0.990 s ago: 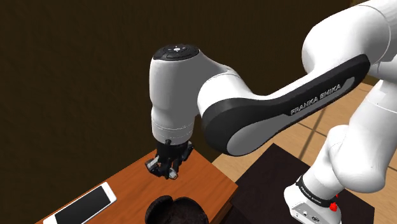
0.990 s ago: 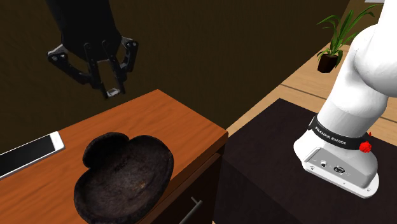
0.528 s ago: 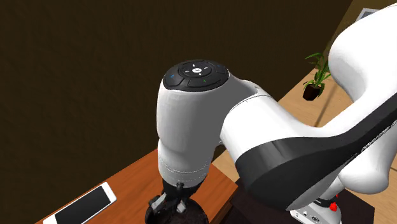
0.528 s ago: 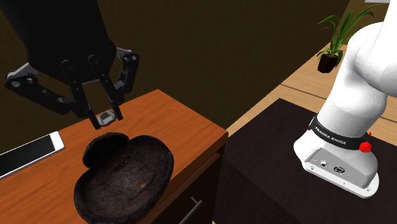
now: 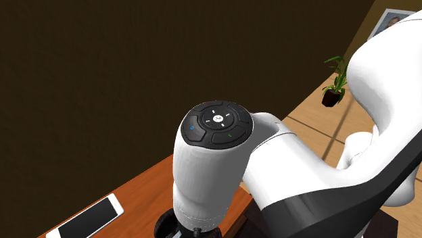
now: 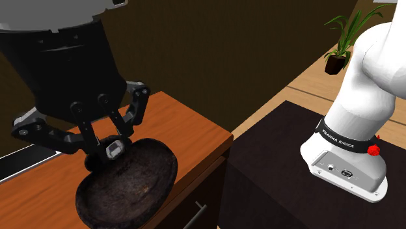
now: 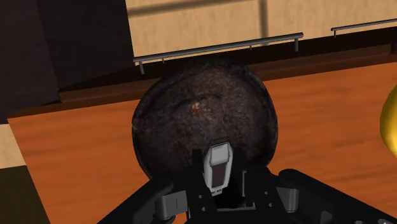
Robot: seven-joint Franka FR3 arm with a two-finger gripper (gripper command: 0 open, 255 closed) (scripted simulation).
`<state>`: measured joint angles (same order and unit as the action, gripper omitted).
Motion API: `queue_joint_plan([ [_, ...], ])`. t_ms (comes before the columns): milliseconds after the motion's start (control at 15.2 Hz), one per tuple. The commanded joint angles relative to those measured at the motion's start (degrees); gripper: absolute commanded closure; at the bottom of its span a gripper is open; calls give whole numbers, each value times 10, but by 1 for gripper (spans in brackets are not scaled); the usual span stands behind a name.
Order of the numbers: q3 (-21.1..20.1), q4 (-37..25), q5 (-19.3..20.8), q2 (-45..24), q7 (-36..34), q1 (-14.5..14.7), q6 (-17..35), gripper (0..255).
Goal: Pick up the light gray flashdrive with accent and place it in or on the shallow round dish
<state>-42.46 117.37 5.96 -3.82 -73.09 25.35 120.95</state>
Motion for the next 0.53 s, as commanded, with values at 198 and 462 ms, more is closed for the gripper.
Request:
queue_joint_plan([
  [198, 2, 21, 19, -21, -14, 3, 35, 255],
  [462, 5, 36, 40, -42, -30, 7, 66, 255],
])
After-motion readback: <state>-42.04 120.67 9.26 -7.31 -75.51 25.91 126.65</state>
